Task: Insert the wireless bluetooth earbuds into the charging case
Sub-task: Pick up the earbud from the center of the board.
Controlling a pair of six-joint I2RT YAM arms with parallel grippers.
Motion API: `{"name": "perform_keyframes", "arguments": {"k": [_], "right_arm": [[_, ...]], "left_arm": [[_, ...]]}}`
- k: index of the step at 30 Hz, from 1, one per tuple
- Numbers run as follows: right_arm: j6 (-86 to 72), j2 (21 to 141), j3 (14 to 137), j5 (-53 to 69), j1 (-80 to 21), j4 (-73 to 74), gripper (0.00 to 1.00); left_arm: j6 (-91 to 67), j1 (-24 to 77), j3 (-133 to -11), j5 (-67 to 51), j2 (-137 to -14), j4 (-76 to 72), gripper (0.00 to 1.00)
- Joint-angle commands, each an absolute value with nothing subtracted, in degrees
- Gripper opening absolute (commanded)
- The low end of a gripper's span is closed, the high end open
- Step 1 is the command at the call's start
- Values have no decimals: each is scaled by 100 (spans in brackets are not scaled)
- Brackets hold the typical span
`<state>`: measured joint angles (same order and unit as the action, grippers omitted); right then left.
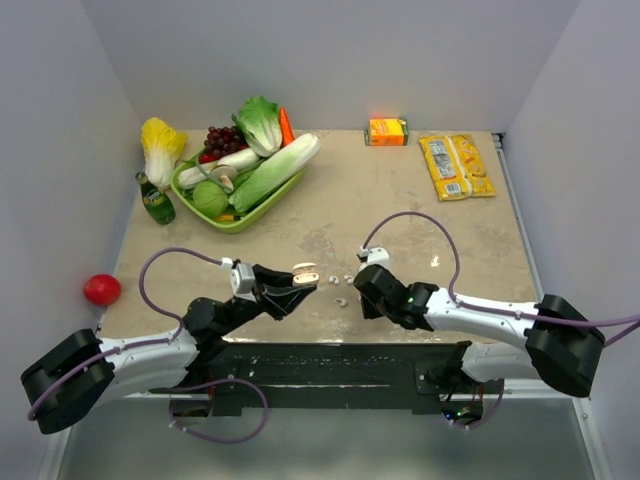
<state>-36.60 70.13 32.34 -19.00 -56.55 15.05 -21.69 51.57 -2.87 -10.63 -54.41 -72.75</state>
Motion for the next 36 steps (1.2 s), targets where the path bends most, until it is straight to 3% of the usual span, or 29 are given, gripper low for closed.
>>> {"name": "perform_keyframes", "arguments": {"k": [1, 36], "right_arm": [[-4104, 7084, 3463, -2364, -5660, 1802, 0], [-3534, 8244, 3814, -2224, -5195, 932, 0]], "left_arm": [[-2101, 5221, 668, -1028, -5458, -8411, 0], [-2083, 5282, 624, -984, -5457, -8288, 0]]}}
